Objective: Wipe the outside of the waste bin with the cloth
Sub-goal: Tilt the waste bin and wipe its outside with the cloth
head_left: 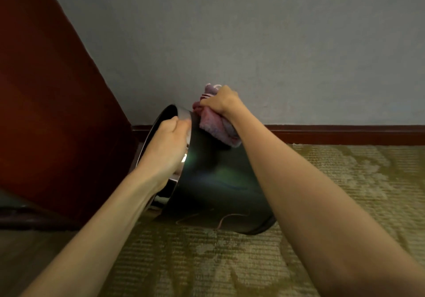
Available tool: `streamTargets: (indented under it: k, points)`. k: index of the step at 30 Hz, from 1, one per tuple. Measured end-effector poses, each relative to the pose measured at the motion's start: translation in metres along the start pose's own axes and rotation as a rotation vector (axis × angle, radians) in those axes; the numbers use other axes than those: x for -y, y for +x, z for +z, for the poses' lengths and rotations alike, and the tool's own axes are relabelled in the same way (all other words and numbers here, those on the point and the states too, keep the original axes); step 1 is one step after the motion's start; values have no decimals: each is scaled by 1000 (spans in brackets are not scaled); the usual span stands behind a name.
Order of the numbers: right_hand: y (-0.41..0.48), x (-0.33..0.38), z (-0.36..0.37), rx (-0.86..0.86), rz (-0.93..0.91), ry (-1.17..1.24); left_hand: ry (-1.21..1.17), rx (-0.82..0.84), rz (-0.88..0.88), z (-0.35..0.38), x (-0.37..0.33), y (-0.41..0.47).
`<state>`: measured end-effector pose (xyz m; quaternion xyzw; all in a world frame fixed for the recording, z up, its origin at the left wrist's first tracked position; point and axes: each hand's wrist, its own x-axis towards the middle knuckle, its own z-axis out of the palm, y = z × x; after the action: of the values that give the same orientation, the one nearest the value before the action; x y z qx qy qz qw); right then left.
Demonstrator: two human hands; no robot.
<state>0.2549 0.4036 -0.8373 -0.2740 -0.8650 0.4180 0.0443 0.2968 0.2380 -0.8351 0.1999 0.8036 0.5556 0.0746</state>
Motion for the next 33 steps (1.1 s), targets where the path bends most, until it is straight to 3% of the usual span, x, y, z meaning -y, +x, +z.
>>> streamTargets:
  k: [8,19,24,33]
  points:
    - [-8,-9,8,-131,-71,13,30,-49,-6,-6,2,7]
    - [-120,-38,33,-671,-164,112,156,12,-35,-16,-3,22]
    - [-163,-82,48,-680,-277,185,184,40,-29,-7,-6,18]
    - [-154,-119,39,-721,-180,152,212,99,-1,-3,-11,17]
